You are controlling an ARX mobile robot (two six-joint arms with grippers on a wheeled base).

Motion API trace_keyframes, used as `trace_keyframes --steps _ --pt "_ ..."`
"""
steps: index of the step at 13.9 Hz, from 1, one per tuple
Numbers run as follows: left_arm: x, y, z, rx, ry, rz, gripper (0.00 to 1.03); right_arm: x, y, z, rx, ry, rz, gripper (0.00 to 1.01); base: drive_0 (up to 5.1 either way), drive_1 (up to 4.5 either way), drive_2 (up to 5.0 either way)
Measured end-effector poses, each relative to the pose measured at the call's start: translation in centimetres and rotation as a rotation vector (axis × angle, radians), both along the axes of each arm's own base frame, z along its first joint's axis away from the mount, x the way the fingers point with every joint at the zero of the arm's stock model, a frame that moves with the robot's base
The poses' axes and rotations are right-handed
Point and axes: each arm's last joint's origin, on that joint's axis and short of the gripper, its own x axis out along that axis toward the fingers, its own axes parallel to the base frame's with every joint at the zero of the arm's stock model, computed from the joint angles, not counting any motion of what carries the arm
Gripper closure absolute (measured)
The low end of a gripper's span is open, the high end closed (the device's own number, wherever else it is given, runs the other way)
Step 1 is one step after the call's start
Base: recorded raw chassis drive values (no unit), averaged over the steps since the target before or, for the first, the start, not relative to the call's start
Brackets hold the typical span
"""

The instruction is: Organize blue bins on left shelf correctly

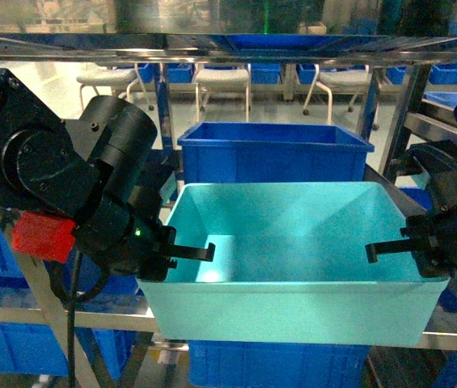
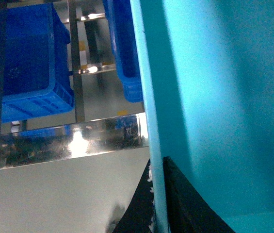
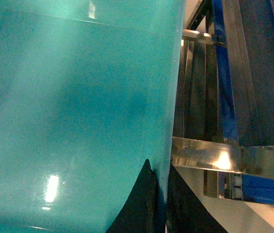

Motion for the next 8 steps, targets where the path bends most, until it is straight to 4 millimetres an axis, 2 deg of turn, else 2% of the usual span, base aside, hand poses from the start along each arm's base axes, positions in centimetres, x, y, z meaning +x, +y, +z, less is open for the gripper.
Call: trace_keyframes --steps 5,8 --pt "2.8 -0.4 -1.0 0.018 0.027 0.006 1.01 2.4 0.4 -0.5 -0.017 0.015 -0.019 0.99 0.0 0.00 0.0" --pt "4.5 -0.5 -1.6 0.047 0.053 0.008 1.01 4.1 0.7 -1.4 -0.022 0.063 -0.027 0.99 0.0 0.00 0.0"
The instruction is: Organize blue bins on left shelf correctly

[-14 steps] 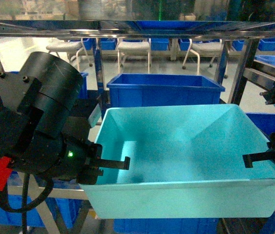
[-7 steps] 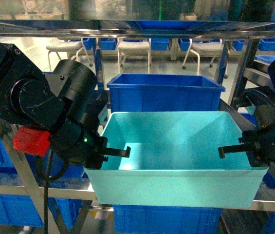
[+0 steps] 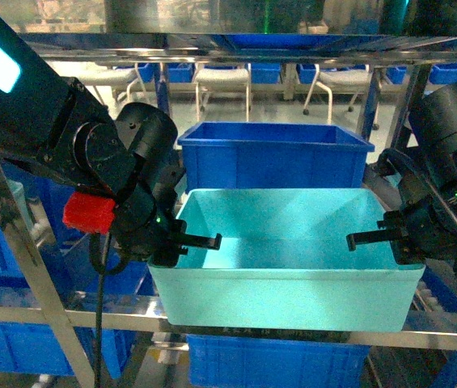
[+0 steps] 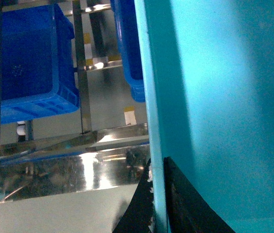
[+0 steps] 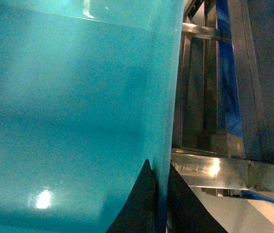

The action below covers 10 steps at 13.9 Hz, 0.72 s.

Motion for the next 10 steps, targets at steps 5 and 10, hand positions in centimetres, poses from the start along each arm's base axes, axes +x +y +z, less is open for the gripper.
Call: trace_keyframes --steps 5,10 --pt "3.8 -0.2 -0.7 0.043 0.027 0.000 1.01 3.9 0.6 -1.3 -0.007 0.050 -0.018 0.99 0.0 0.00 0.0" --pt "5.0 -0.5 -0.6 0.051 0.025 0.002 1.01 5.1 0.5 -1.5 -0.005 0.059 -0.032 0.99 0.0 0.00 0.0"
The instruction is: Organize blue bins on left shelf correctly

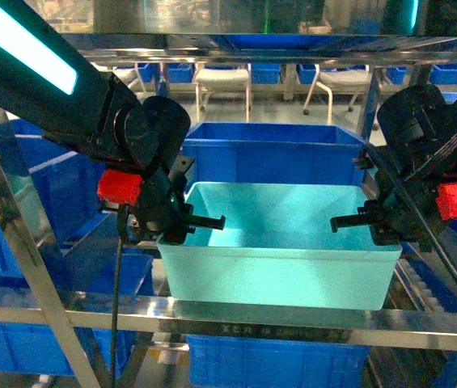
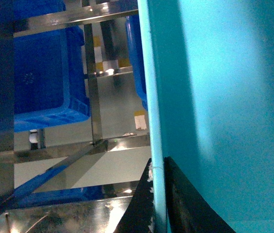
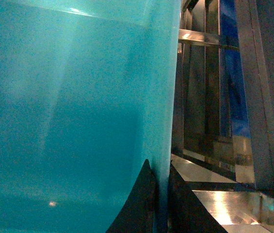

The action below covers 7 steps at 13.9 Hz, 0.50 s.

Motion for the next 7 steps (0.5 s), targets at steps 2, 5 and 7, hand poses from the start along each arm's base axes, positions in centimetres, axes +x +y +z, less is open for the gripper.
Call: trace_keyframes --steps 2,5,7 --pt "0.2 -0.1 -0.3 0.006 0.010 -0.001 1.01 0.2 0.0 -0.5 0.001 0.008 -0.006 0.99 0.0 0.00 0.0" --pt "0.7 -0.2 -0.7 0.013 0.023 -0.003 1.01 0.4 -0.2 -1.3 0.003 0.024 -0.017 0.99 0.0 0.00 0.0" --pt "1.0 -0.2 -0.8 0.037 0.016 -0.009 0.92 1.0 -0.2 -1.1 0.003 0.014 -0.018 0.94 0.0 0.00 0.0"
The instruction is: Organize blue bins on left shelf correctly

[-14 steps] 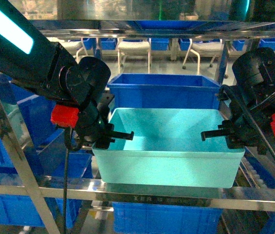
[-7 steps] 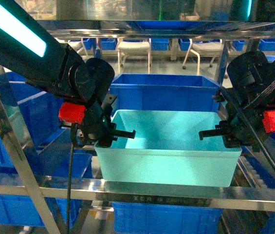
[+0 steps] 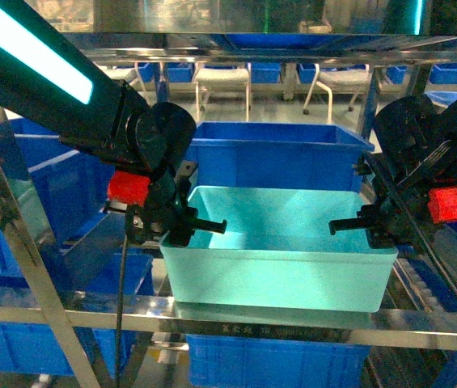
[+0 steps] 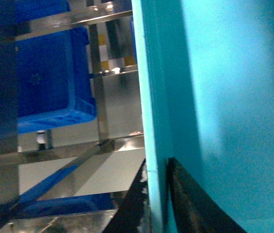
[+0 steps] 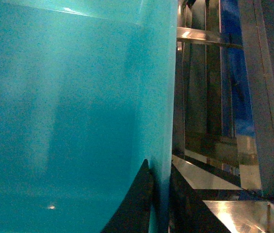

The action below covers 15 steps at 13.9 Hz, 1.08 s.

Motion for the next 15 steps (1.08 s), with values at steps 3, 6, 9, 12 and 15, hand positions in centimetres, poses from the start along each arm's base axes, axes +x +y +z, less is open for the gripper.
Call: trace_keyframes --steps 3,6,9,12,15 --pt "0.3 0.3 0.1 0.050 -0.030 -0.006 0.55 0.1 -0.3 0.1 -0.060 -0.005 0.005 0.58 0.0 0.00 0.0" --pt "-1.1 1.5 1.1 0.023 -0.109 -0.019 0.19 0.1 -1.2 0.4 -0.057 -0.124 0.007 0.21 0.0 0.00 0.0" --pt "-2.8 1.8 4.9 -0.039 -0.224 -0.061 0.05 -0.8 -1.2 2.7 0.019 -0.303 0.048 0.04 0.0 0.00 0.0" --pt "-6.4 2.0 6.0 -0.042 -0.215 -0.072 0.05 -3.1 -1.4 4.4 0.034 -0.358 0.082 0.03 0.0 0.00 0.0" --pt "-12.8 2.0 7.5 -0.088 -0.171 -0.116 0.05 -6.9 -2.5 3.6 0.019 -0.161 0.046 0.03 0.0 0.00 0.0"
